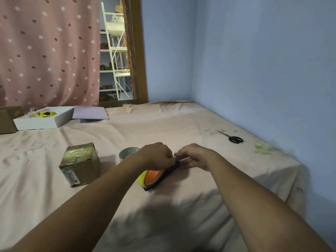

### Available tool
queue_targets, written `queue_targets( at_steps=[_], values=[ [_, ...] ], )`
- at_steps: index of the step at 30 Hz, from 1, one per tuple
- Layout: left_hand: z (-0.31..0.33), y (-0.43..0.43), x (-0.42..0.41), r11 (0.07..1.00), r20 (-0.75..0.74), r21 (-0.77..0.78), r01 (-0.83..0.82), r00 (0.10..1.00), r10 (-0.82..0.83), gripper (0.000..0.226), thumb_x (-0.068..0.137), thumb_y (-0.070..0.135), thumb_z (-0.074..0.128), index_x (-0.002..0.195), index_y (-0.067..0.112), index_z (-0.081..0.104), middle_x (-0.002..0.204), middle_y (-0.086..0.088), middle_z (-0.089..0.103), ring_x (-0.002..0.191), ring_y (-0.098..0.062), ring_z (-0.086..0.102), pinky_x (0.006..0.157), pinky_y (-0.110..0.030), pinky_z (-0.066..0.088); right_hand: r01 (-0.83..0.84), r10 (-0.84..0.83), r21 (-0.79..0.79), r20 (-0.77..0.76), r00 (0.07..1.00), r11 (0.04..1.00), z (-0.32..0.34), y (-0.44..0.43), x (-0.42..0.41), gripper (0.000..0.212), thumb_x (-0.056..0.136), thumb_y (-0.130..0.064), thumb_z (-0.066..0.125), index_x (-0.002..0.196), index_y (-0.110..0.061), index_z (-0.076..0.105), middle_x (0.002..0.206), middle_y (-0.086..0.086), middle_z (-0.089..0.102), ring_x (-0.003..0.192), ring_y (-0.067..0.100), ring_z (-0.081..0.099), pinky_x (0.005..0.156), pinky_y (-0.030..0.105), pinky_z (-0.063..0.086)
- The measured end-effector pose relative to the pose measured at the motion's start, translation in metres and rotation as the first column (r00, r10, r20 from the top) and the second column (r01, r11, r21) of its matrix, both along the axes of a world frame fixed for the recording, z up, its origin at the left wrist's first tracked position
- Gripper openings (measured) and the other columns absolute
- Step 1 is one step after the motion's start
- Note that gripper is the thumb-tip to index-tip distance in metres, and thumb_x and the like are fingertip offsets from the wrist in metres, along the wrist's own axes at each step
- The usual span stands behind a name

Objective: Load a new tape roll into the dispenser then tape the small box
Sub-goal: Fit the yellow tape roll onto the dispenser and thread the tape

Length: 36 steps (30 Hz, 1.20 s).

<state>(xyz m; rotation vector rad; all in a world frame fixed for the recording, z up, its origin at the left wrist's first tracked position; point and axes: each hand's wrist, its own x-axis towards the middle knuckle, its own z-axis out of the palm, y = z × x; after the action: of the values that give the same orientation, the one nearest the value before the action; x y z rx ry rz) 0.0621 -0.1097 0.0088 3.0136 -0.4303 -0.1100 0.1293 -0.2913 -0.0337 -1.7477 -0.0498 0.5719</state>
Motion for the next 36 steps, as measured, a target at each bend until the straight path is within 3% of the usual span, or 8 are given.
queue_targets(
  at_steps=[3, 7, 11, 17, 22, 32, 36],
  values=[
    [0.005, 0.007, -0.001, 1.0, -0.042, -0.024, 0.009, 0.999, -0.01, 0.054, 0.072, 0.058, 0.04, 0.102, 0.031, 0.076, 0.105, 0.001, 0.073, 0.103, -0.023, 0.061, 0.088, -0.044, 0.054, -0.006, 0.006, -0.04, 0.011, 1.0, 0.999, 0.0, 0.001, 0.004, 0.025, 0.09, -0.014, 0.07, 0.112, -0.003, 0.072, 0.105, 0.011, 0.08, 0.093, 0.028, 0.077, 0.074, 0.035, 0.063],
    [0.006, 0.013, -0.002, 0.994, -0.082, -0.099, 0.038, 0.996, -0.046, 0.047, 0.073, 0.053, 0.048, 0.105, 0.035, 0.076, 0.113, 0.005, 0.073, 0.108, -0.019, 0.061, 0.094, -0.043, 0.052, -0.028, 0.026, -0.147, -0.021, 0.999, 0.989, 0.005, 0.003, 0.009, 0.017, 0.087, -0.014, 0.074, 0.102, -0.005, 0.074, 0.104, 0.01, 0.077, 0.087, 0.026, 0.075, 0.083, 0.038, 0.064],
    [0.003, 0.016, -0.005, 0.985, 0.011, -0.116, 0.127, 0.992, -0.127, 0.027, 0.086, 0.042, 0.059, 0.105, 0.04, 0.078, 0.131, 0.012, 0.062, 0.127, -0.009, 0.045, 0.104, -0.039, 0.043, -0.041, 0.032, -0.171, -0.06, 0.998, 0.984, 0.005, 0.002, 0.011, 0.017, 0.086, -0.011, 0.073, 0.102, -0.005, 0.075, 0.104, 0.012, 0.076, 0.088, 0.026, 0.076, 0.079, 0.036, 0.063],
    [0.002, 0.014, -0.012, 0.986, 0.122, -0.054, 0.161, 0.981, -0.153, 0.033, 0.092, 0.04, 0.056, 0.12, 0.035, 0.074, 0.117, 0.005, 0.069, 0.116, -0.013, 0.053, 0.094, -0.036, 0.047, -0.026, 0.013, -0.171, -0.073, 0.997, 0.985, 0.005, 0.001, 0.008, 0.015, 0.083, -0.008, 0.072, 0.098, -0.004, 0.075, 0.096, 0.01, 0.077, 0.088, 0.027, 0.076, 0.08, 0.037, 0.064],
    [0.001, 0.013, -0.017, 0.989, 0.192, -0.058, 0.139, 0.973, -0.125, 0.031, 0.093, 0.043, 0.052, 0.101, 0.029, 0.08, 0.097, -0.003, 0.073, 0.1, -0.018, 0.059, 0.079, -0.036, 0.051, -0.009, -0.001, -0.139, -0.072, 0.997, 0.99, 0.005, 0.0, 0.005, 0.019, 0.083, -0.009, 0.073, 0.102, -0.004, 0.075, 0.089, 0.008, 0.079, 0.083, 0.024, 0.077, 0.069, 0.032, 0.062],
    [-0.003, 0.017, -0.012, 0.978, 0.186, -0.132, 0.16, 0.973, -0.134, 0.029, 0.093, 0.039, 0.056, 0.1, 0.025, 0.081, 0.12, 0.009, 0.067, 0.116, -0.01, 0.049, 0.093, -0.038, 0.048, 0.016, -0.019, -0.108, -0.024, 1.0, 0.994, 0.007, 0.003, 0.001, 0.029, 0.084, -0.014, 0.076, 0.111, -0.002, 0.073, 0.101, 0.011, 0.077, 0.09, 0.025, 0.076, 0.072, 0.032, 0.062],
    [-0.002, 0.017, -0.014, 0.982, 0.144, -0.129, 0.142, 0.982, -0.123, 0.04, 0.085, 0.048, 0.047, 0.089, 0.028, 0.081, 0.108, 0.009, 0.071, 0.106, -0.012, 0.054, 0.089, -0.039, 0.05, 0.03, -0.029, -0.071, 0.013, 0.999, 0.997, 0.008, 0.002, 0.0, 0.026, 0.084, -0.01, 0.075, 0.109, -0.002, 0.073, 0.108, 0.015, 0.079, 0.096, 0.028, 0.078, 0.075, 0.033, 0.062]
  ],
)
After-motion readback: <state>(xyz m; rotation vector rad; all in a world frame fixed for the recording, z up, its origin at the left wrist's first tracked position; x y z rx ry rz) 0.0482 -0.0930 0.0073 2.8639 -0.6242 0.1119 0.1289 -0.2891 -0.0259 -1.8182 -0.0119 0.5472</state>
